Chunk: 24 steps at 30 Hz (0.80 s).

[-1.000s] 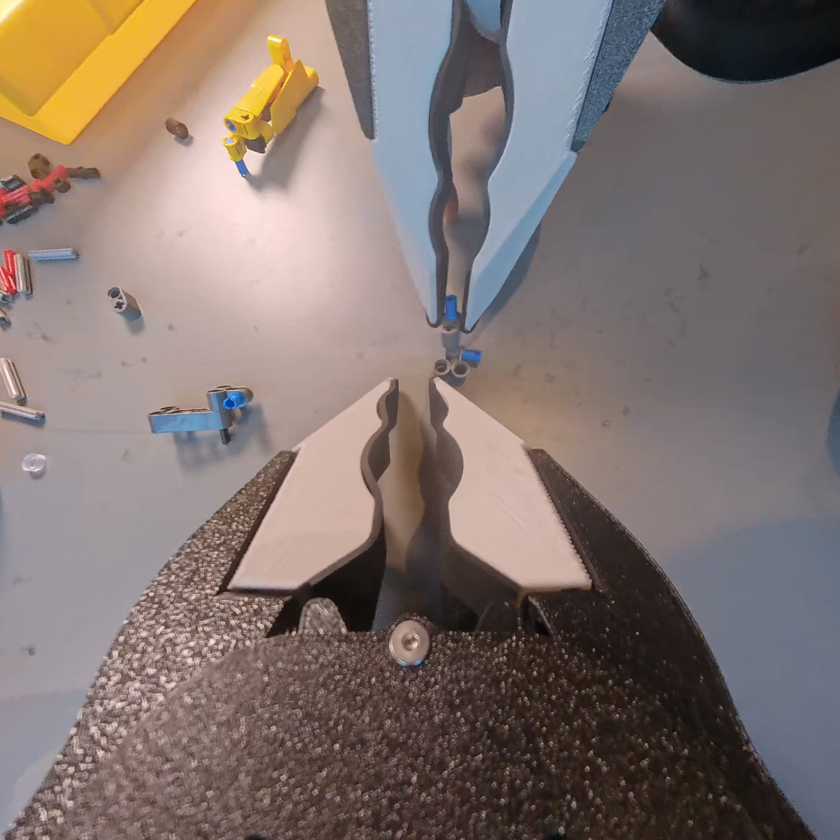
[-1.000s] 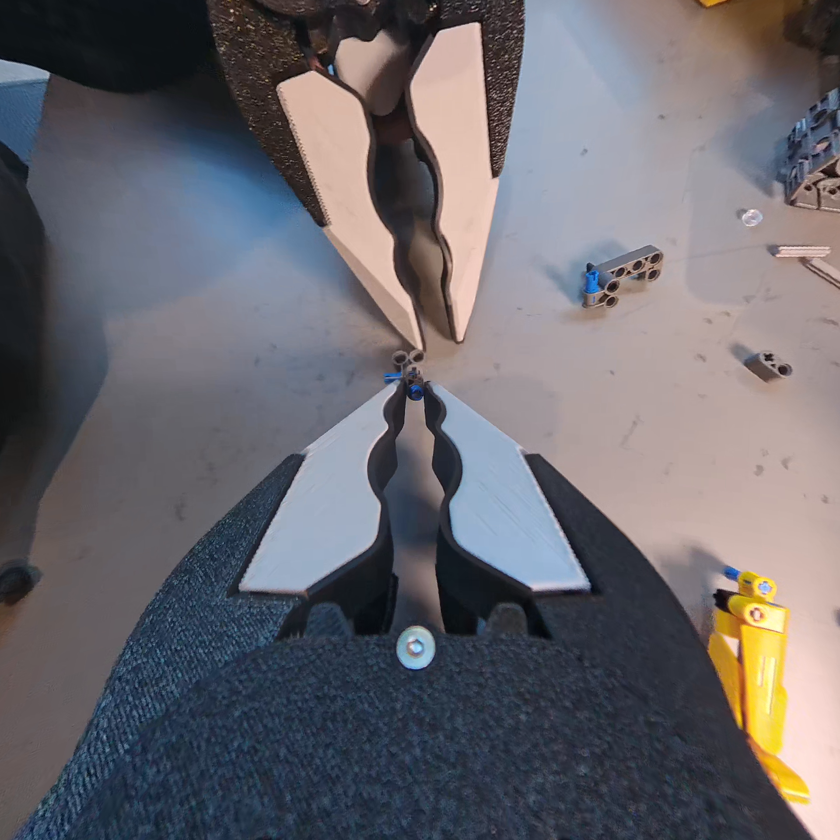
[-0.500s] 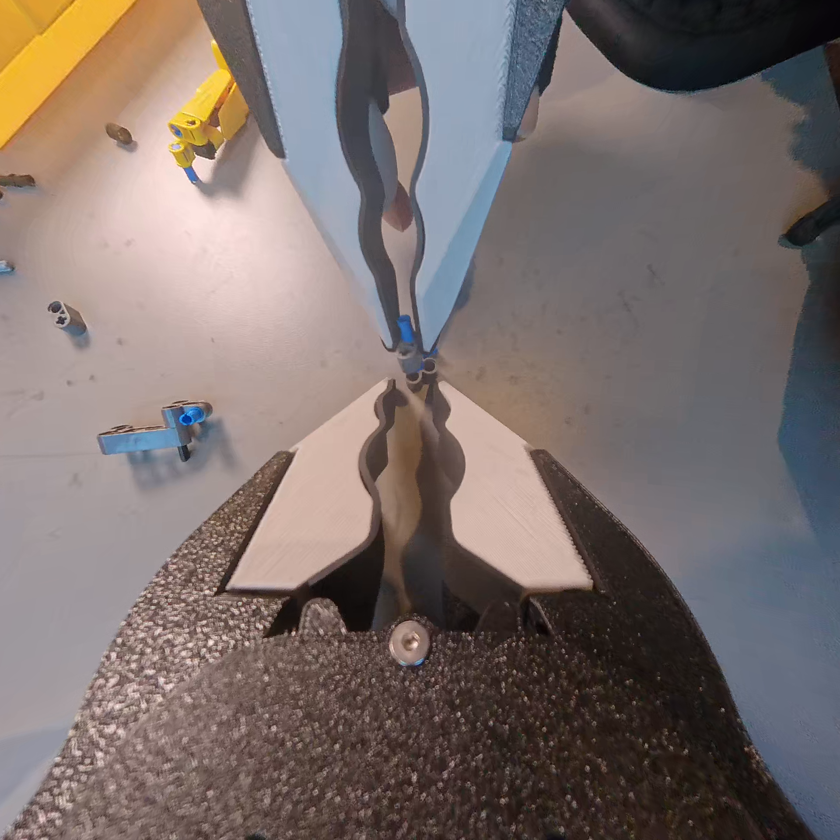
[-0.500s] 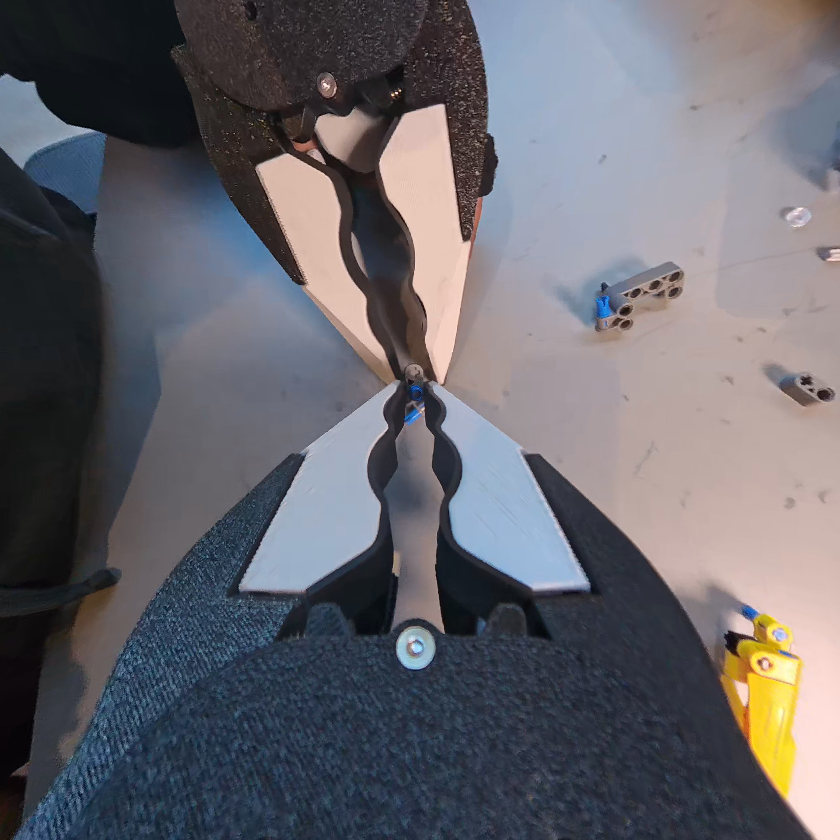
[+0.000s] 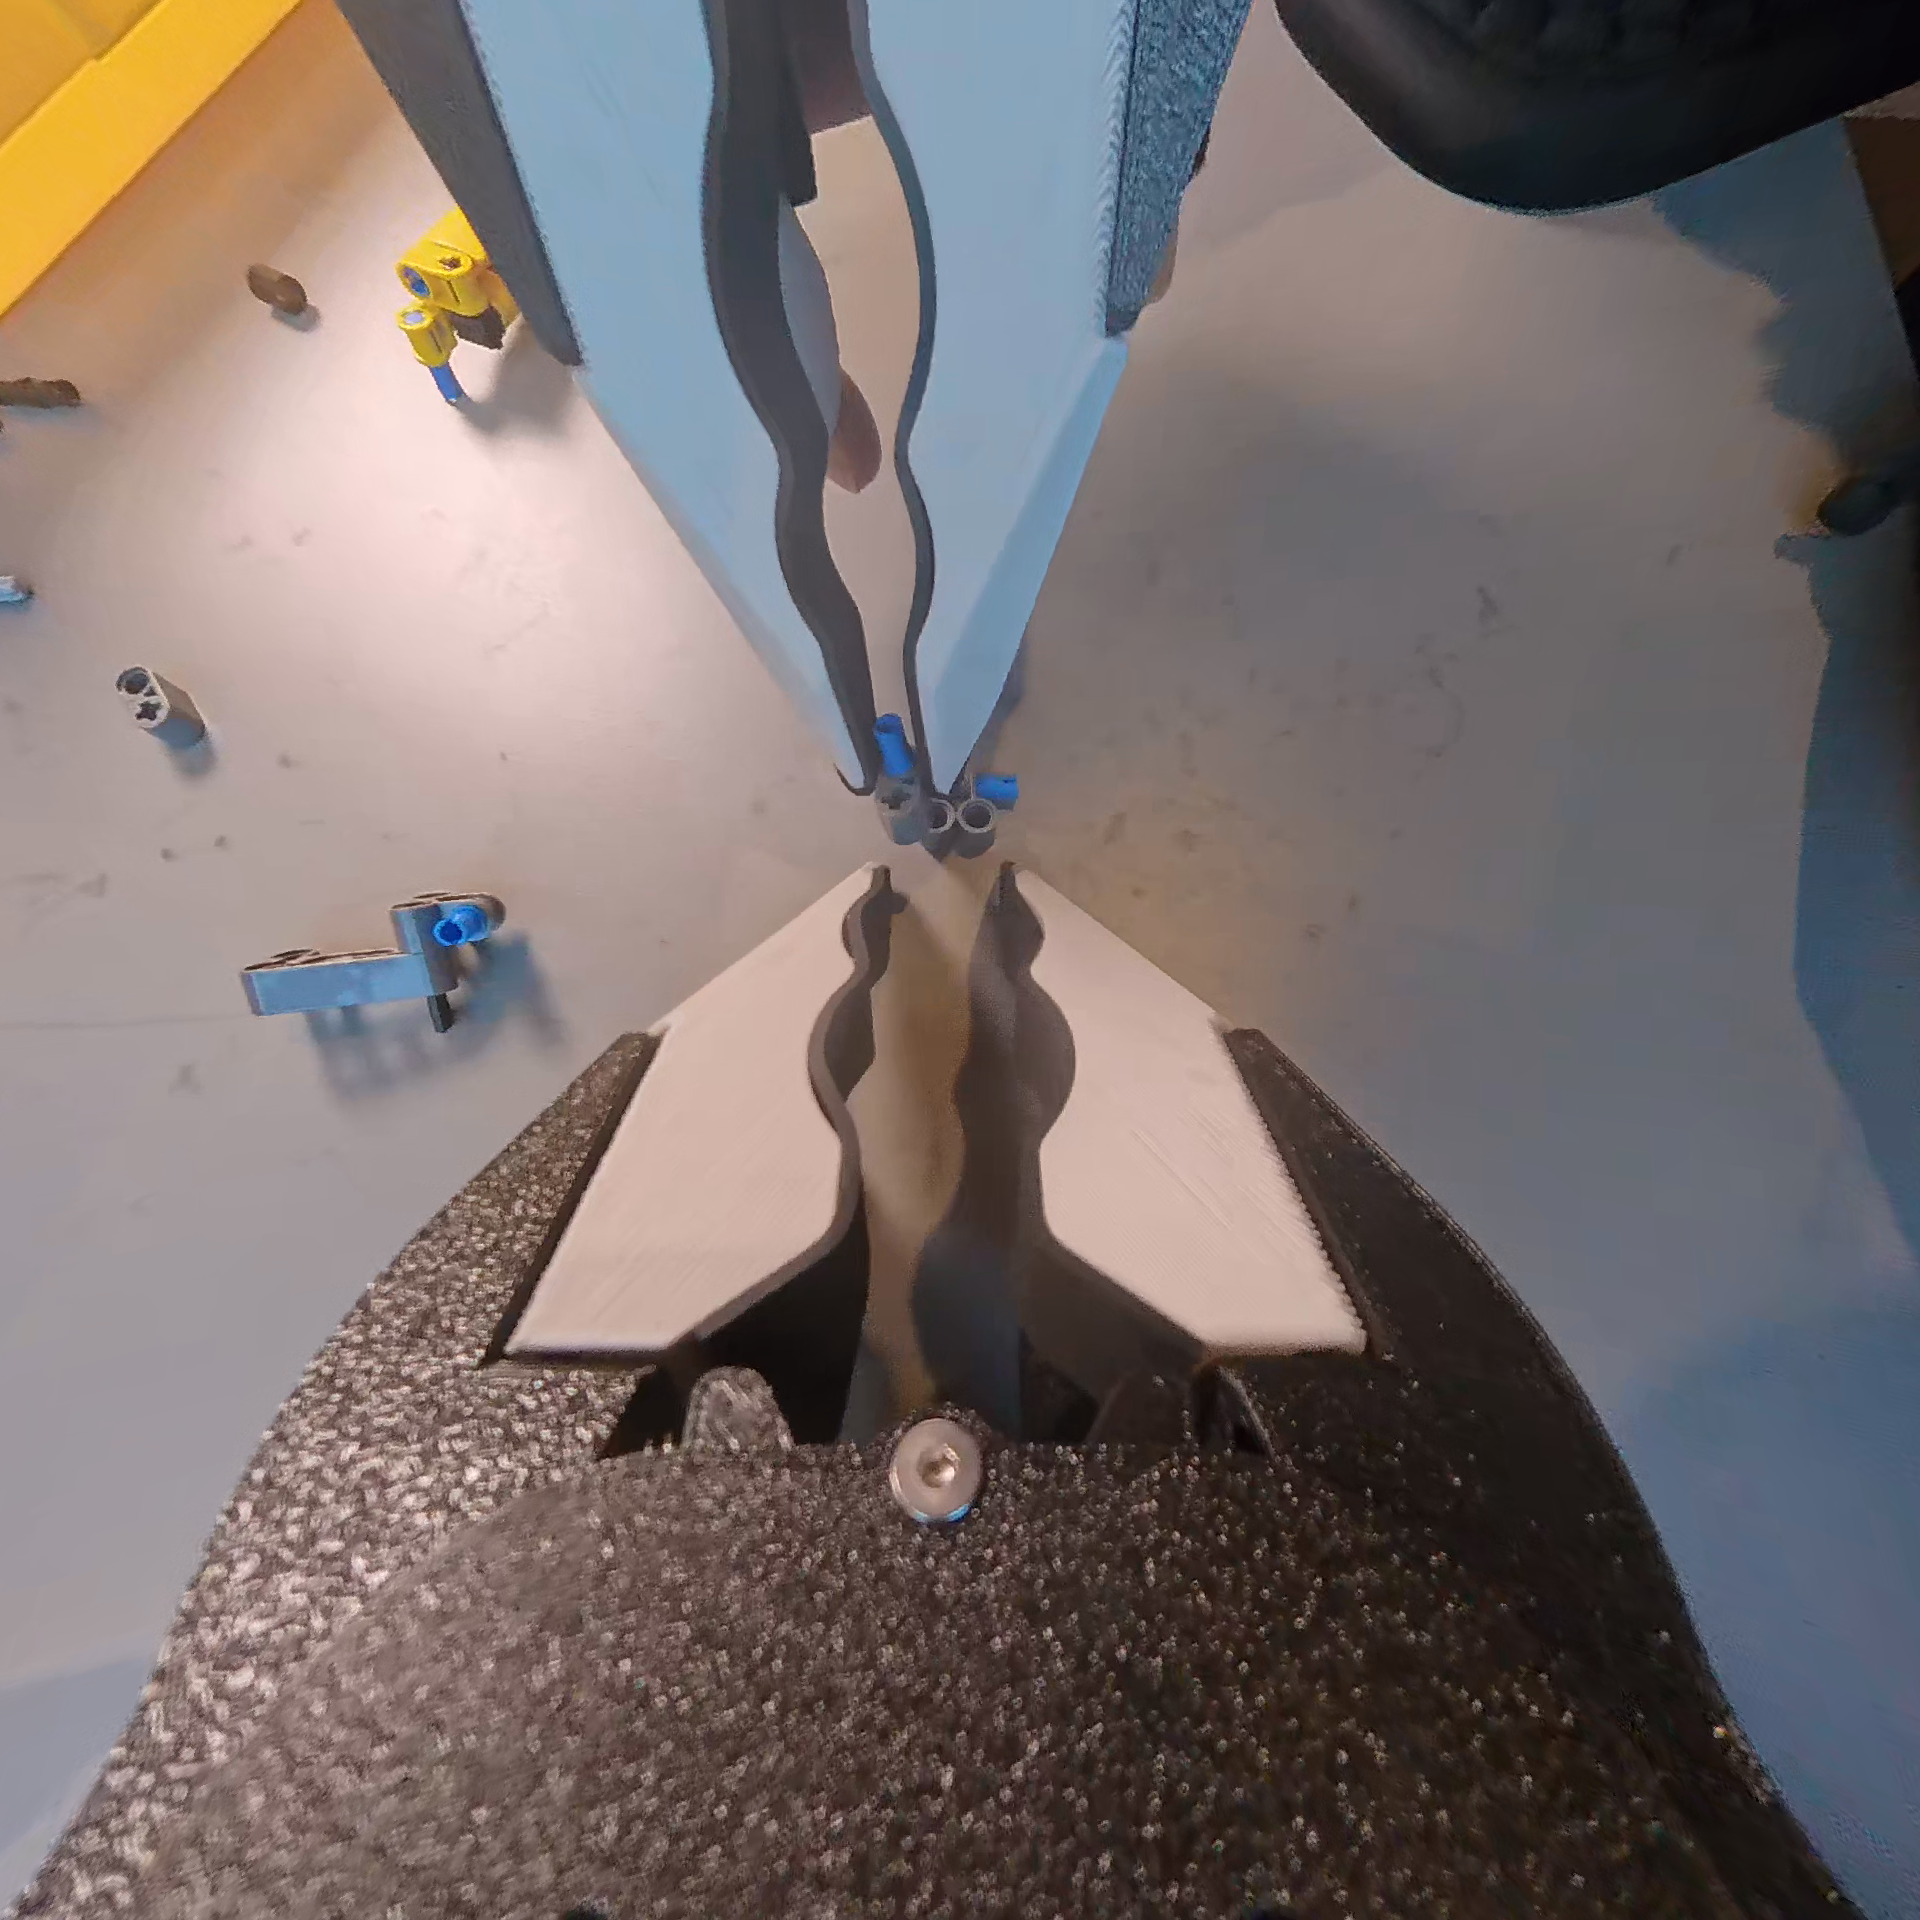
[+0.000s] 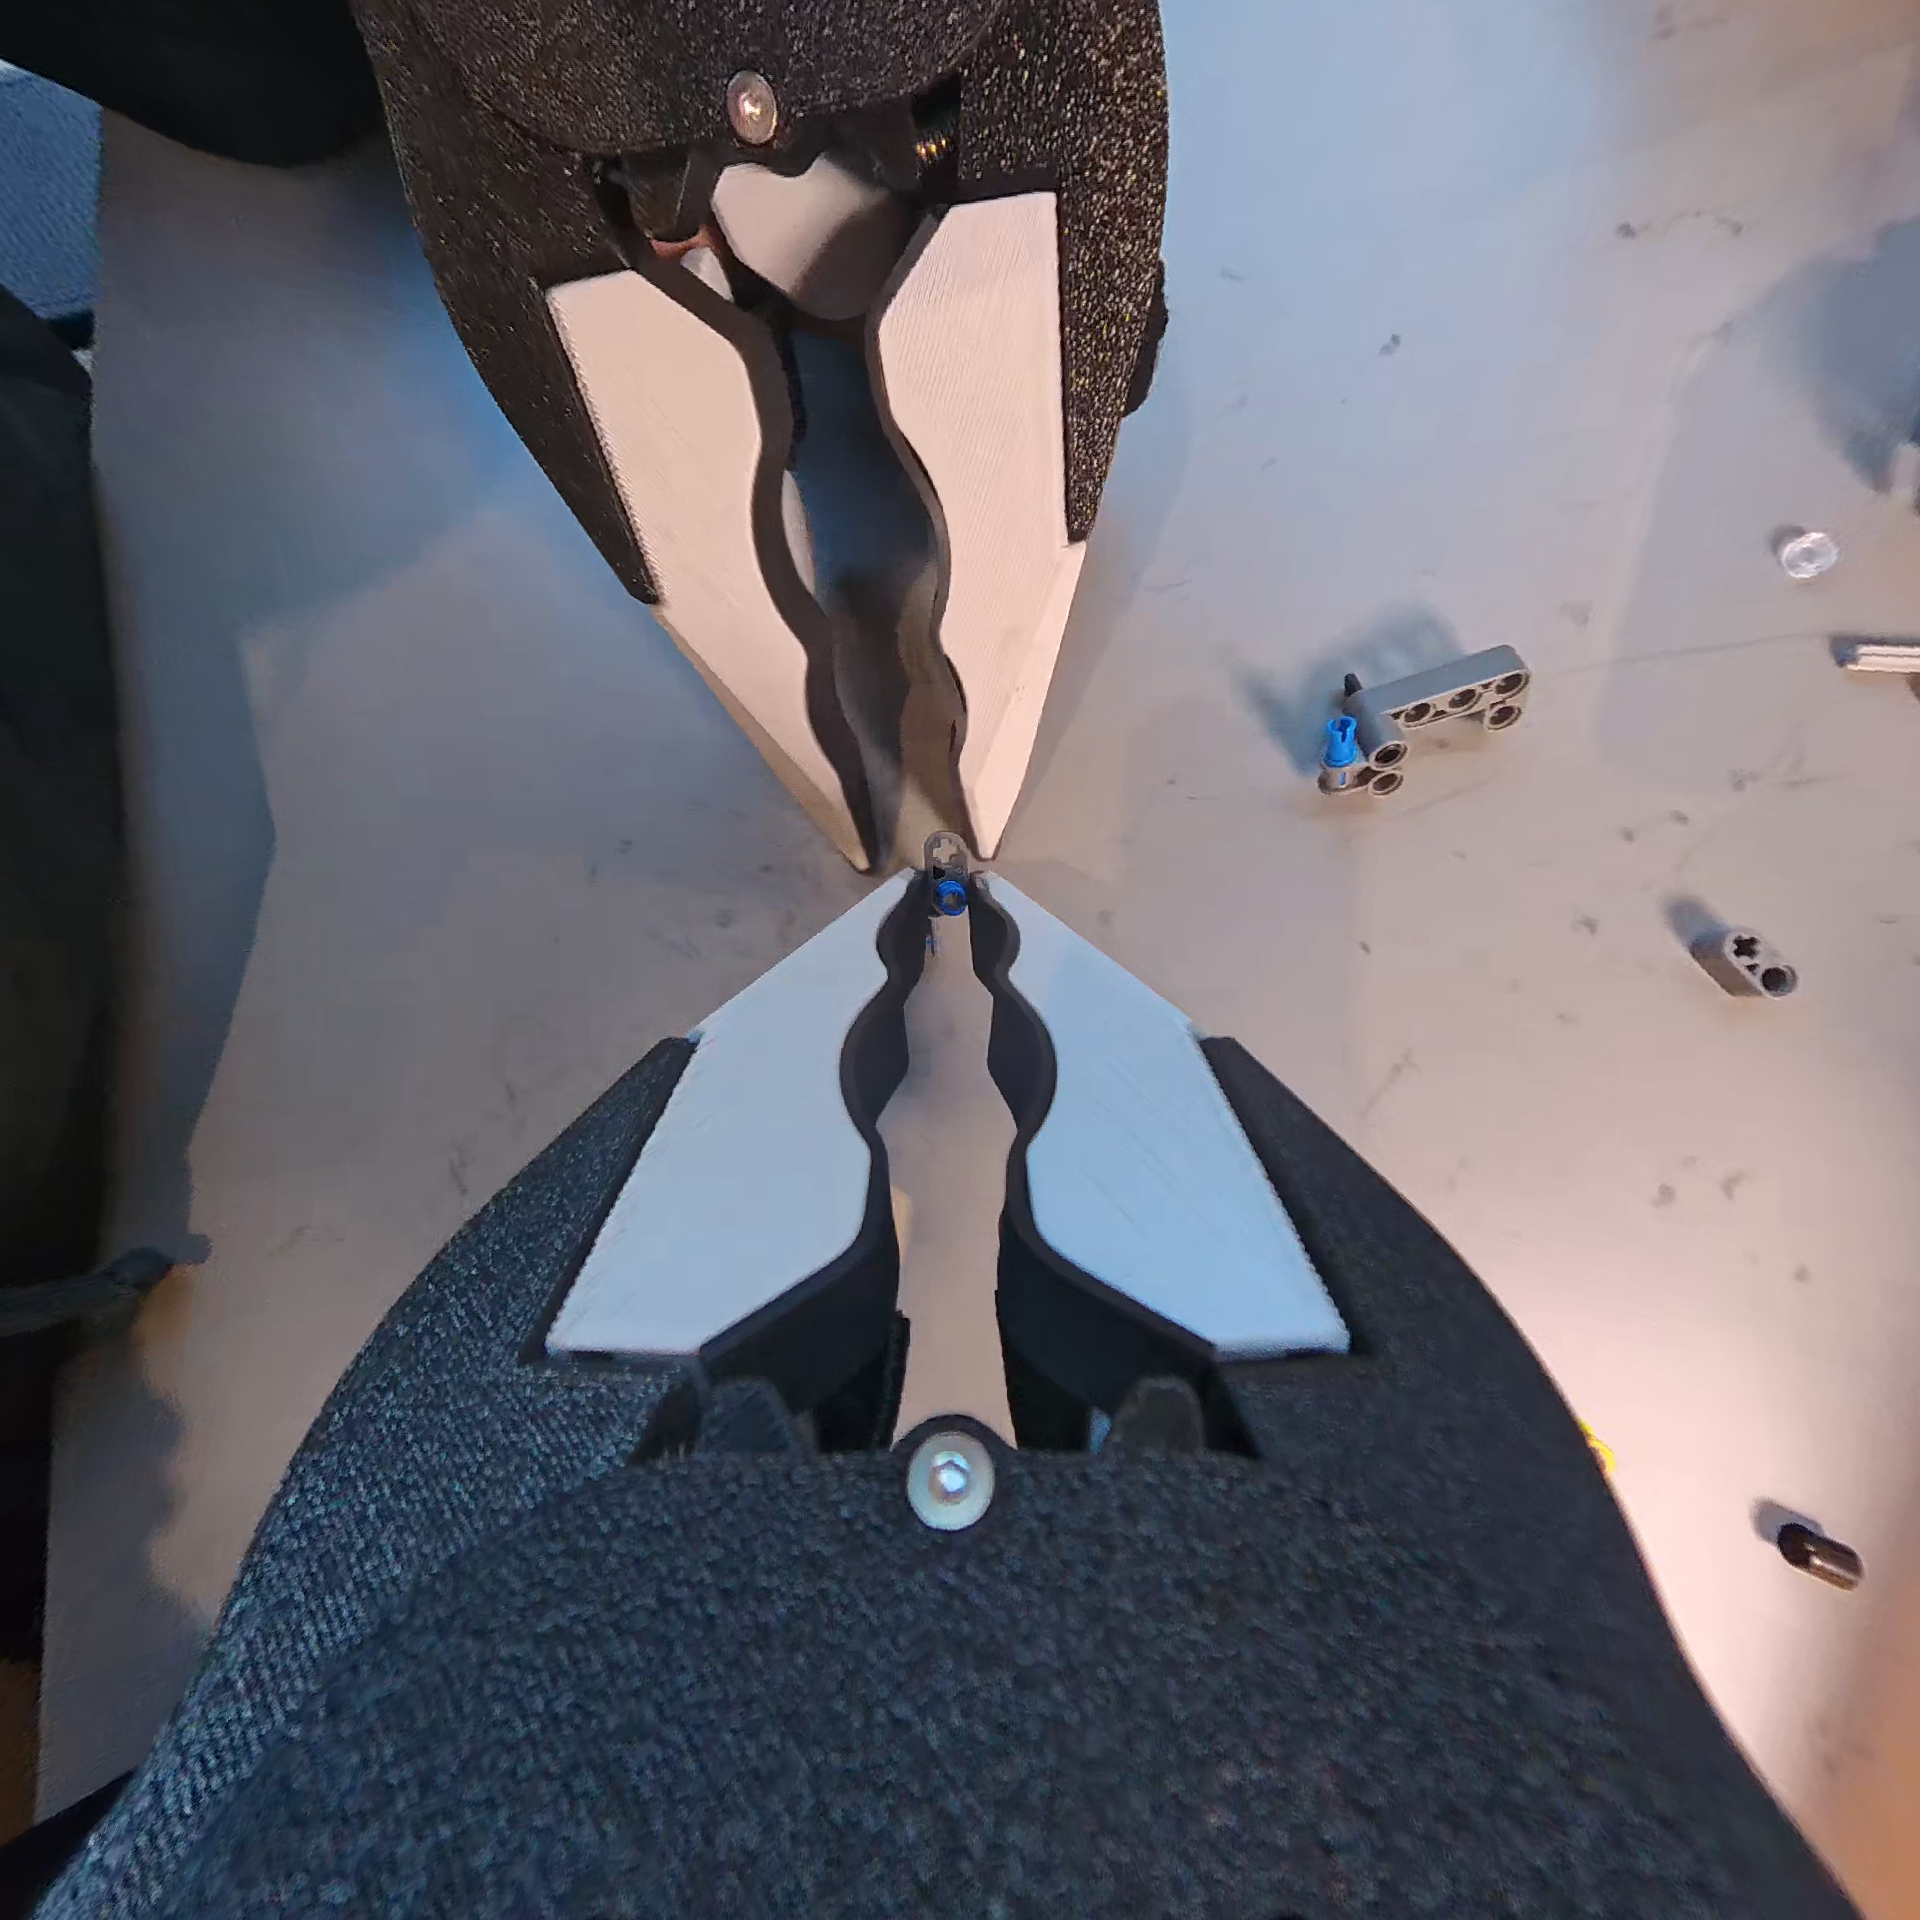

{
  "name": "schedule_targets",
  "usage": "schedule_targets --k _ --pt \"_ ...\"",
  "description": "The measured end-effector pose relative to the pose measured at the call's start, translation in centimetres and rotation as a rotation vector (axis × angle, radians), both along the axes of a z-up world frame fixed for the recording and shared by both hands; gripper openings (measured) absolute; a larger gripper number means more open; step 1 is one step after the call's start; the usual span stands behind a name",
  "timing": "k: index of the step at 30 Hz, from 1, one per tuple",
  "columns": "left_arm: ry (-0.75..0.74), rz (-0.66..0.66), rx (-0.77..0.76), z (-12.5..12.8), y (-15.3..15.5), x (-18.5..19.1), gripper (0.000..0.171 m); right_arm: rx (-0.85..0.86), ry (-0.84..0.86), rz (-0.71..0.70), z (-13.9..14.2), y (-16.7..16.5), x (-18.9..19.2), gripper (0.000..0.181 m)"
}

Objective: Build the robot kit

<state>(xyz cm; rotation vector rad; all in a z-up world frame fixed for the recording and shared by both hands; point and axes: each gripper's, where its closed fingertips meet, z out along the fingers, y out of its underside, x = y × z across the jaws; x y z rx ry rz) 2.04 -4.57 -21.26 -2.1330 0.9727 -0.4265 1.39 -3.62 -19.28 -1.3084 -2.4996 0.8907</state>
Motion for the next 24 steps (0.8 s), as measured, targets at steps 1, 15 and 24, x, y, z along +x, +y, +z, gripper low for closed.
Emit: schedule_targets --k 1,15,24 --pt "-0.003 0.002 -0.004 -0.01 -0.02 0.05 0.022 0.001 -0.006 0.0 -0.02 0.0 0.07 0.007" --pt "0.006 0.018 0.0 -0.09 0.77 0.6 0.022 0.083 -0.018 0.024 -0.53 -0.02 0.38 0.007" --pt "0.018 0.023 0.013 -0.13 0.79 0.71 0.016 0.223 -0.04 0.08 -0.67 -0.14 0.24 0.007"
